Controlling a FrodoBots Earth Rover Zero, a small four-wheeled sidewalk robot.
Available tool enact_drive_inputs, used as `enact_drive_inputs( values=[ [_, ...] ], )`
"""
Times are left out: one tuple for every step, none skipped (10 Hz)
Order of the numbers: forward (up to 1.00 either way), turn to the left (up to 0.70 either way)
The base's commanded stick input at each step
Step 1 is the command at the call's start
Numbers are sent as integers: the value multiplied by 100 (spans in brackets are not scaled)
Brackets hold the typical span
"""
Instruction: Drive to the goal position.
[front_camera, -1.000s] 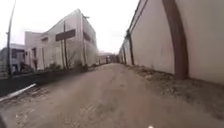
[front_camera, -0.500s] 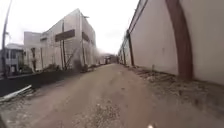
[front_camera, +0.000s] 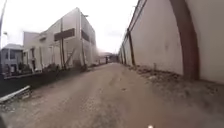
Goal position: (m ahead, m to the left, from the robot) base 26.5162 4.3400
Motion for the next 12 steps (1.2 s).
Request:
enact_drive_inputs(
  values=[
    [30,0],
    [30,0],
    [30,0],
    [30,0],
    [30,0],
    [30,0],
    [30,0],
    [30,0],
    [30,0],
    [30,0],
    [30,0],
    [30,0]
  ],
)
